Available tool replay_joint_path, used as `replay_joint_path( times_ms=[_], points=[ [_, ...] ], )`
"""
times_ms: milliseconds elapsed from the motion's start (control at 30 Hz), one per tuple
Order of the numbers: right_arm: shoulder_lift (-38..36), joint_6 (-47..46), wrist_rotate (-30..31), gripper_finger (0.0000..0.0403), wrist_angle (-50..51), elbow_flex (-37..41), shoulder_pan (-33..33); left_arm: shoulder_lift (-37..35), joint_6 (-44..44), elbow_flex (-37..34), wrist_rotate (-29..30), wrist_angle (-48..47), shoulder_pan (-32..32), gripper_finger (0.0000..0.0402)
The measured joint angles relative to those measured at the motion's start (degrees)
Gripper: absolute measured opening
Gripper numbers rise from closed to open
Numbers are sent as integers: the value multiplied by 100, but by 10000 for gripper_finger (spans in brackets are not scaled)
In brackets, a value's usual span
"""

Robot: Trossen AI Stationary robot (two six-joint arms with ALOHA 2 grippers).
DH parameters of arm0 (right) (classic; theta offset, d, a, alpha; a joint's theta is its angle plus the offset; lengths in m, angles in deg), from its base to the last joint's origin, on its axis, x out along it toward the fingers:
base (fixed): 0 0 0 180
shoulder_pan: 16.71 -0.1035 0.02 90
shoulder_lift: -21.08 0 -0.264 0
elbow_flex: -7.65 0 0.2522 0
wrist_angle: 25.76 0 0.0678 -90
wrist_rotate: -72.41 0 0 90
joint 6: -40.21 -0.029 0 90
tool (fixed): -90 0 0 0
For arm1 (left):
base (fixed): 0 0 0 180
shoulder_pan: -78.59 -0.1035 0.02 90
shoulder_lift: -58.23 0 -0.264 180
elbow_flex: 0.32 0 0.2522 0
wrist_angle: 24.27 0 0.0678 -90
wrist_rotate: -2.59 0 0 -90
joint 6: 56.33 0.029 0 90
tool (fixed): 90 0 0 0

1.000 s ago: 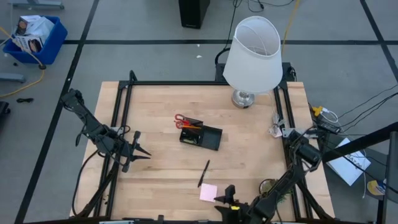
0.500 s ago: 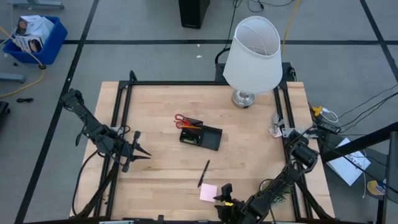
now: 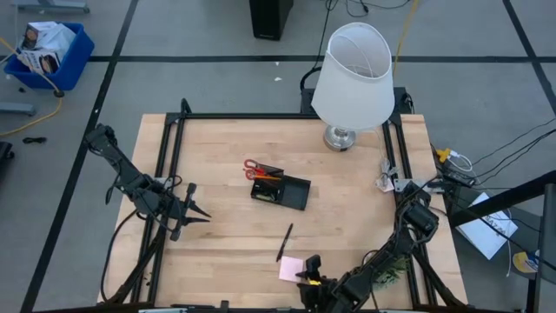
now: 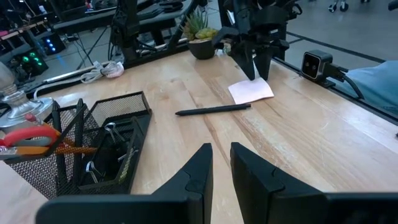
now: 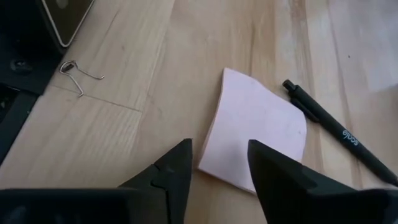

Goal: Pick and place office supplies into organizer
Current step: Put the pink sticky notes into the black desk organizer

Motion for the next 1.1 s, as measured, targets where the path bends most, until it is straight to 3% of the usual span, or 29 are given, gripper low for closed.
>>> replay_joint_path(
  times_ms=[200, 433, 667, 833, 900, 1100],
  points=[
    [2, -16, -25, 94, 153, -2, 74, 0, 0, 0, 2, 0, -1, 63],
    [19, -212, 396, 7, 423, 19, 221, 0, 0, 0, 0, 0, 0, 63],
    [17, -459, 1261, 1, 761, 17, 250, 0, 0, 0, 2, 0, 0, 63],
    [-7, -417, 1325, 1, 720, 20, 249, 0, 0, 0, 0, 0, -1, 63],
    [-11, -402, 1269, 1, 707, 20, 249, 0, 0, 0, 2, 0, -1, 63],
    [-22, -317, 367, 8, 527, 16, 306, 0, 0, 0, 2, 0, -1, 63]
  ],
)
